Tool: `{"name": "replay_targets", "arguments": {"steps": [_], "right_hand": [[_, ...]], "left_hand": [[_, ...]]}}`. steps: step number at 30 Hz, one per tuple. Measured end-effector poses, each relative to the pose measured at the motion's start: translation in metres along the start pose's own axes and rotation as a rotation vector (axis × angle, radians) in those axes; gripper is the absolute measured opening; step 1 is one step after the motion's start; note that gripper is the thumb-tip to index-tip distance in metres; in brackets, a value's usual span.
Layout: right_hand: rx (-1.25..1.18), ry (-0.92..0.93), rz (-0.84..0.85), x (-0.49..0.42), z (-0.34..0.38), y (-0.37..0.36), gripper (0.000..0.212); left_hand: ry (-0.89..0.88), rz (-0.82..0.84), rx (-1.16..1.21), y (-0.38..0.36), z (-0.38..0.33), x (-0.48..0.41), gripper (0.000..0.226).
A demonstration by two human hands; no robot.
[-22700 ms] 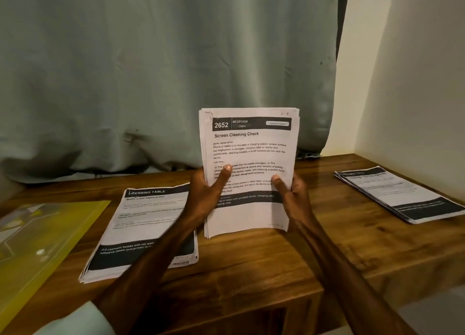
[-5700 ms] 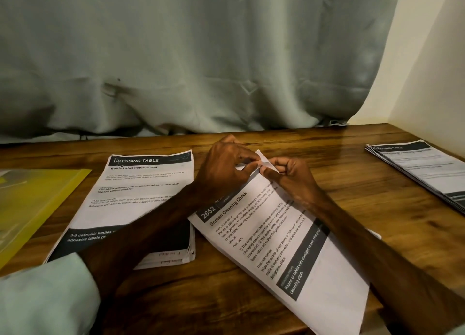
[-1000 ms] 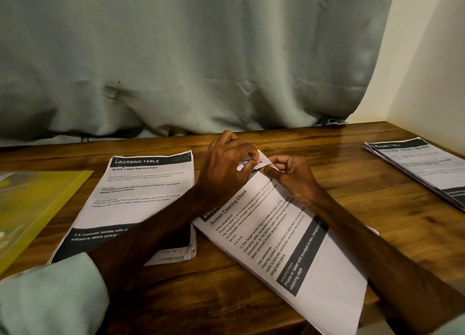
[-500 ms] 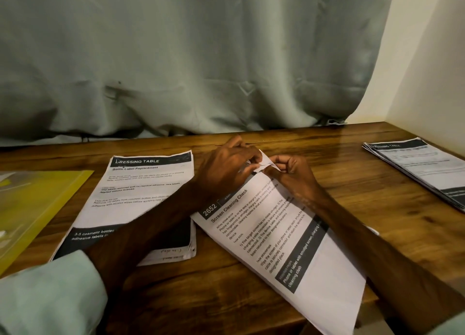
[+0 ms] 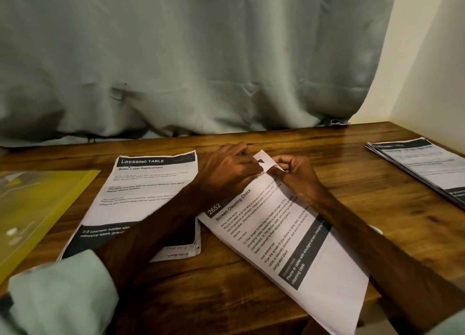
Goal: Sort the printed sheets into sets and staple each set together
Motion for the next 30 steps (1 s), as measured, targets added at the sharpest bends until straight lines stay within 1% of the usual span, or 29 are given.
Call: {"name": "replay_targets", "arguments": {"steps": [4,8,11,19,20,22,25,28,30], "right_hand": [[0.015,-0.008,-0.002,0.001,-0.002,-0.003,0.016],[-0.019,-0.013,-0.021,0.002,-0.002,-0.002,0.017],[-0.048,-0.013,-0.026,0.004,0.001,-0.003,0.020],[-0.027,-0.024,-0.018,0.004,0.001,-0.005,0.017],[-0.030,-0.016,-0.015,0.004,0.002,-0.005,0.016],[-0.015,-0.001,-0.008,0.004,0.003,-0.004,0.014],[0.031,-0.001,-0.003,0.003,0.002,-0.004,0.013],[0.048,0.002,0.004,0.003,0.001,-0.005,0.016],[0.075,0.007,0.014,0.003,0.001,-0.007,0.016]], "left_hand": [[-0.021,-0.014,-0.076,-0.005,-0.002,0.004,0.017],[0.004,-0.081,-0.074,-0.005,-0.010,0.004,0.020],[-0.016,-0.115,-0.087,-0.003,-0.011,0.008,0.018],[-0.061,-0.191,-0.143,-0.004,-0.014,0.011,0.014],[-0.038,-0.203,-0.132,-0.005,-0.014,0.011,0.012],[0.065,-0.204,-0.080,-0.006,-0.017,0.009,0.017],[0.288,-0.158,-0.007,-0.005,-0.020,0.005,0.019],[0.533,-0.093,0.122,-0.004,-0.017,0.004,0.021],[0.644,-0.080,0.146,-0.004,-0.015,0.004,0.020]]}}
Point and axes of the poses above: each hand's wrist, its own x-axis away from the middle knuckle, its own y-axis out of the back of the hand, z = x × y, the point moved 2 cm from there along -x, towards the middle knuckle, and after that the axes turned 11 degrees about y, right-handed, at the moved point
